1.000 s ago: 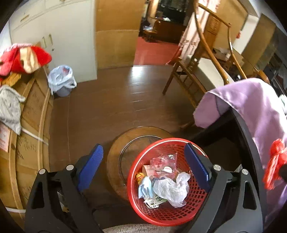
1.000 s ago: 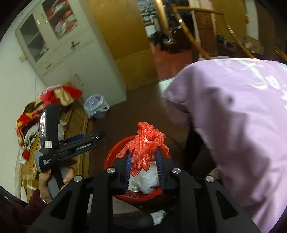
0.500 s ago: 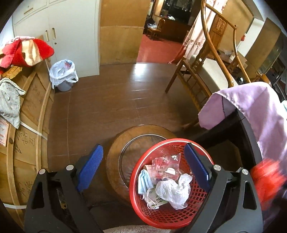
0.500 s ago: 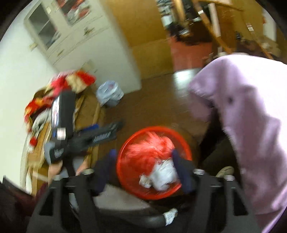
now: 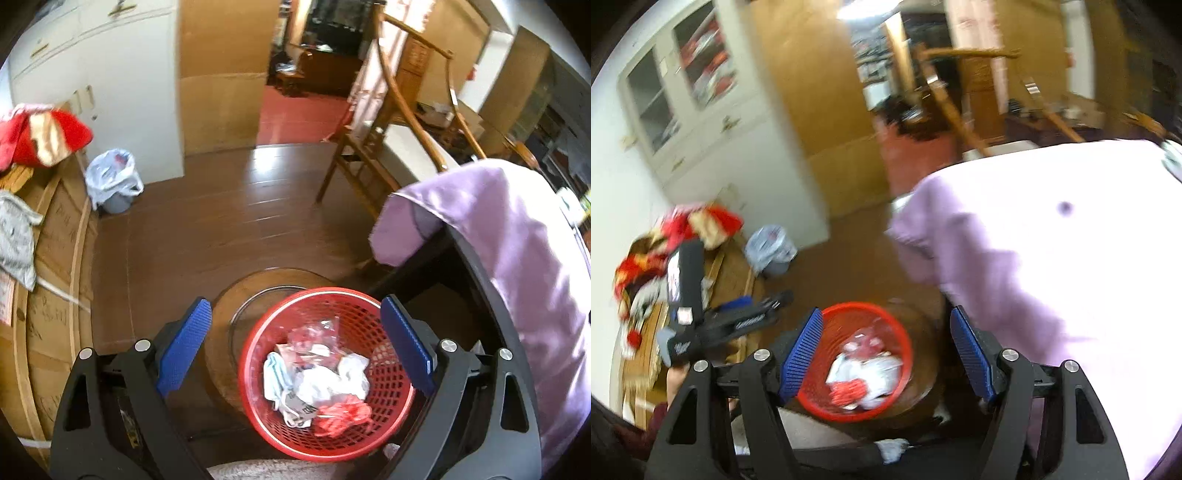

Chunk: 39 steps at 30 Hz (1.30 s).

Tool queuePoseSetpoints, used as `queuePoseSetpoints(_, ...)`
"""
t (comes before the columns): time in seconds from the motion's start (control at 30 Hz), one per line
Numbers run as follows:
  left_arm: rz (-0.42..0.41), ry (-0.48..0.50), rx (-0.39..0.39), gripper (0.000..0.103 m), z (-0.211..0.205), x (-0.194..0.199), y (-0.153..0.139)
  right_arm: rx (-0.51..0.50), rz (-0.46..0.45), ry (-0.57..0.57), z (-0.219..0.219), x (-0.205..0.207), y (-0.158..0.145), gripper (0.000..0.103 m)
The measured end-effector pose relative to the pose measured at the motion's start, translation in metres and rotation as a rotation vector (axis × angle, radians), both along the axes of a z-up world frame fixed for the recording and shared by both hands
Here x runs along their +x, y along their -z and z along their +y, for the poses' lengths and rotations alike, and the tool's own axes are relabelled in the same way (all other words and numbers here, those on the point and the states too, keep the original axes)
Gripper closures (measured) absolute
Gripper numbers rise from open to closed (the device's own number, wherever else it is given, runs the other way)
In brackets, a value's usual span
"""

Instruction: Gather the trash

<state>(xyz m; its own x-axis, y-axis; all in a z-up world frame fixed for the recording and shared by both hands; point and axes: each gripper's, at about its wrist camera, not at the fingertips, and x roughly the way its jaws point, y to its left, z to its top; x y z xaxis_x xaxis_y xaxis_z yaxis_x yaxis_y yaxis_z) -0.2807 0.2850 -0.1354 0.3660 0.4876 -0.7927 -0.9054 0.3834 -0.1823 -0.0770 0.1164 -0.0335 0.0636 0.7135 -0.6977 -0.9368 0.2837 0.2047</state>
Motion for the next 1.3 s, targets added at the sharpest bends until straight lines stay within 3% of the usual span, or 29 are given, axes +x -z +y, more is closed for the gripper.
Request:
queuePoseSetpoints(0.23,0.055,0.166,0.099,0.013,-0.042,0.067,-0.027,0.09,-0.105,0.303,-0.104,0.075,-0.026,0.025)
queuePoseSetpoints(0.43,0.073,0.453,0.206,0.01,-0.11,0.178,-0.059,0.108,-0.144,0.598,-0.21,0.143,-0.029,0.023)
queuePoseSetpoints(0.7,0.058,0.821,0.177,0.01,-0.201,0.312,-0.069,0.089,-0.145,0.877,-0.309,0.205,-0.008,0.022)
queuePoseSetpoints(0.97,0.049,1.022,0.167,0.01,-0.267,0.415,-0.086,0.117,-0.09,1.02,-0.356,0.233,0.01,0.021)
queuePoseSetpoints(1.13,0.047,1.091,0.171,0.01,-0.302,0.474,-0.097,0.189,0.038,1.027,-0.368,0.248,0.02,0.018)
queuePoseSetpoints(1.3,0.027,1.157,0.142,0.01,-0.338,0.533,-0.099,0.195,0.047,1.048,-0.375,0.25,0.022,0.016)
